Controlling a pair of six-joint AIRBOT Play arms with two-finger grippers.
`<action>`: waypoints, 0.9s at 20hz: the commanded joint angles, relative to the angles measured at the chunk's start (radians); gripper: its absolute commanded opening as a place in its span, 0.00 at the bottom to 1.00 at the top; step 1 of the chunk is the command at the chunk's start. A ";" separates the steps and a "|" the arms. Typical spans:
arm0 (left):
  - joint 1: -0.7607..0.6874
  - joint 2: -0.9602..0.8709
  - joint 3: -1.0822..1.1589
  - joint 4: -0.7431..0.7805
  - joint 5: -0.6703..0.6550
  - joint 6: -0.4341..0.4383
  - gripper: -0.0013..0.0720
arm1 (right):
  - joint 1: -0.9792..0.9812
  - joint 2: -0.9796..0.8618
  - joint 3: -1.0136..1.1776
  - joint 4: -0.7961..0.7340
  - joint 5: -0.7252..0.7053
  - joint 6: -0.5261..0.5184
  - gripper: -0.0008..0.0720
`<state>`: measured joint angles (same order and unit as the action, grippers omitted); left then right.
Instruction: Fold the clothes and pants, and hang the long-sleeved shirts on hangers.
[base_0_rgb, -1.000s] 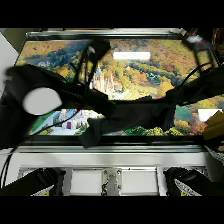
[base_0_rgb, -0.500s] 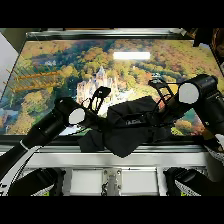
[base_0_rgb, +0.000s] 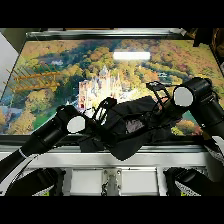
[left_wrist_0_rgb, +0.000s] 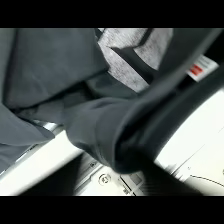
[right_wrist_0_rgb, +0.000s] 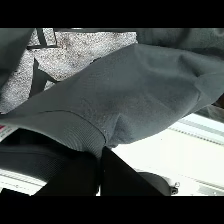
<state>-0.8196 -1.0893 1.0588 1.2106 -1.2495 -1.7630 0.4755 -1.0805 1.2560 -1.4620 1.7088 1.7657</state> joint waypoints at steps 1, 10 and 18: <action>0.007 0.003 0.000 -0.014 -0.011 0.002 0.89 | 0.001 0.000 0.000 0.000 0.000 0.001 0.03; 0.265 0.174 0.001 -0.111 -0.004 0.032 0.89 | 0.001 0.000 0.000 0.000 -0.003 0.000 0.03; 0.790 0.261 0.001 0.120 -0.019 0.101 0.89 | 0.001 0.000 0.000 0.005 -0.003 0.000 0.03</action>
<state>-0.2123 -0.8436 1.0588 1.2167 -1.2720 -1.6966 0.4755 -1.0801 1.2560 -1.4582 1.7058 1.7660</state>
